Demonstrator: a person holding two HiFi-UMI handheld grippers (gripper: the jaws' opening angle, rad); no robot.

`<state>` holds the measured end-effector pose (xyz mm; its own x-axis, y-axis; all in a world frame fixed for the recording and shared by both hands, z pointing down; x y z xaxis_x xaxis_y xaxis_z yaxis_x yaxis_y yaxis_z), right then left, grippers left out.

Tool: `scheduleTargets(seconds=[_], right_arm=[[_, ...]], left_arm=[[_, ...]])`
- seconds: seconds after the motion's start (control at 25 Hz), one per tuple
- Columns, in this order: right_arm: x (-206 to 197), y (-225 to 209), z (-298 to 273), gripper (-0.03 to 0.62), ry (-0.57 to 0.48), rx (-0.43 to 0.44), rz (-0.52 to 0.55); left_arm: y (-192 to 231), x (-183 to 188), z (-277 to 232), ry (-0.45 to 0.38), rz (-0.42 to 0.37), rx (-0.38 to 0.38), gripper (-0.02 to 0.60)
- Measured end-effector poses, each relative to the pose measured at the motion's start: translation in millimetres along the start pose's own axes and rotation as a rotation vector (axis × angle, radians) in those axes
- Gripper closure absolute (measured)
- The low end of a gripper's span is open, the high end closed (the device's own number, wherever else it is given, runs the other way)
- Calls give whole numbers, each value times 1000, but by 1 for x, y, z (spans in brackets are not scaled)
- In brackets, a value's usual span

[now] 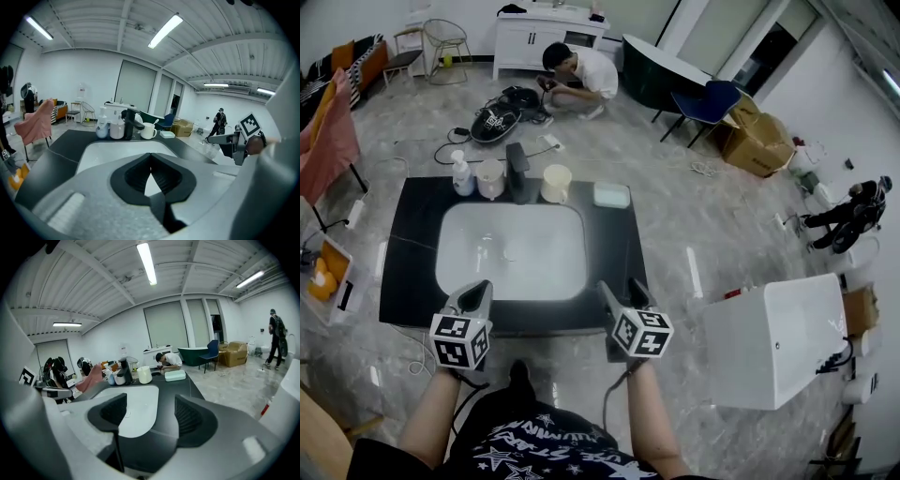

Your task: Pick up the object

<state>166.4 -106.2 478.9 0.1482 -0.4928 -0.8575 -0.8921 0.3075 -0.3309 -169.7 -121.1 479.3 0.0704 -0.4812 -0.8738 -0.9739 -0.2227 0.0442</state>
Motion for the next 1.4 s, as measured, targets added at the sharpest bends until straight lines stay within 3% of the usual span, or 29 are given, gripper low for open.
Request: scheduleTargets(seconds=[0.28, 0.56, 1.08, 1.4], right_arm=[[21, -9, -33, 270, -21, -59, -18], [43, -47, -32, 272, -17, -83, -34], [107, -144, -98, 271, 18, 23, -29], [122, -200, -148, 272, 88, 52, -46]], left_arm=[[9, 19, -50, 0, -21, -62, 571], [-24, 42, -75, 7, -27, -86, 571], [-79, 72, -120, 17, 3, 43, 571], [-101, 81, -160, 50, 10, 102, 571]])
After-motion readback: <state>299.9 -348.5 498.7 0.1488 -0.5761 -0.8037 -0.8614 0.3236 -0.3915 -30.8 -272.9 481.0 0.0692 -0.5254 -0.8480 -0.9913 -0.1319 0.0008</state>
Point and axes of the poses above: the fingertips, and each gripper's own axes: z backward along the fingers, y to its left, x out of its top, the point moved 7 cm from there along z, backward along the fingers, and after that the axes turned 15 degrees about x, right-handed, at the moved point
